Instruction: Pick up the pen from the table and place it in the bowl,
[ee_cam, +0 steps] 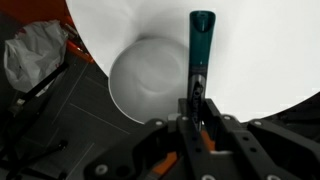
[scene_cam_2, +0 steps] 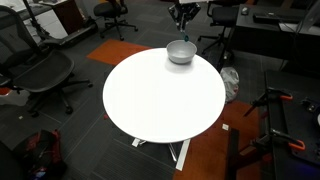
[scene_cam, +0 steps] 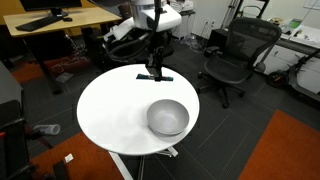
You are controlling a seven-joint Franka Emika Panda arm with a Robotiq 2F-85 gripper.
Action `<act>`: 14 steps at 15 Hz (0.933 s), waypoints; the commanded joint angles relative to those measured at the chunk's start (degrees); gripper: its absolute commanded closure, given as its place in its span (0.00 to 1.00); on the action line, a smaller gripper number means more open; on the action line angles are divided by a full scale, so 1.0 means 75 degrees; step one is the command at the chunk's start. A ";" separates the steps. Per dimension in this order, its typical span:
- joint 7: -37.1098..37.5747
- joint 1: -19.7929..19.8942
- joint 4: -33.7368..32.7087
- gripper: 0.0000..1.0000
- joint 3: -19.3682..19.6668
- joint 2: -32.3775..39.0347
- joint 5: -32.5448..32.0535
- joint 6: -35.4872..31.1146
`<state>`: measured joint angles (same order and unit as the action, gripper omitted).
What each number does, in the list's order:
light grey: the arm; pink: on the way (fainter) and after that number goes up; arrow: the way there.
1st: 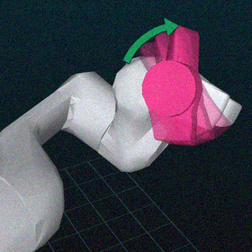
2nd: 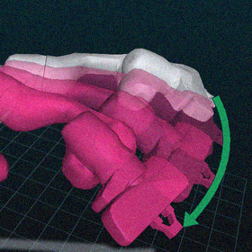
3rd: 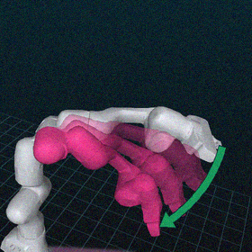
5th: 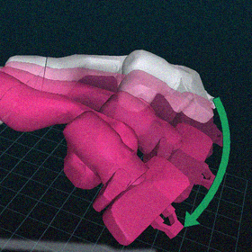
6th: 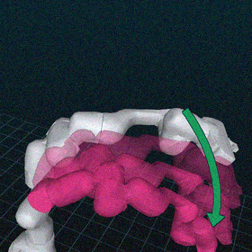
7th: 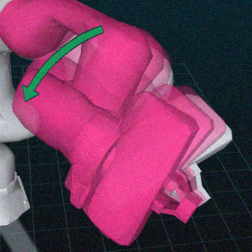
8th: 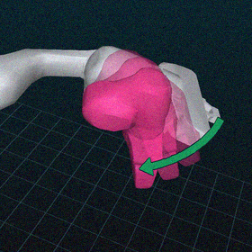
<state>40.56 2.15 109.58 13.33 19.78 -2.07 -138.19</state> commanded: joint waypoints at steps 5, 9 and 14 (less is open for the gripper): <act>-0.0402 0.0449 -0.0137 0.95 0.0043 0.0787 0.0117 -0.1025; -0.0445 0.0608 -0.0421 0.95 0.0042 0.1303 0.0398 -0.1280; -0.0431 0.0833 -0.0959 0.95 0.0021 0.1802 0.0815 -0.1269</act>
<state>38.74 7.57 105.63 13.41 31.12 1.40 -147.65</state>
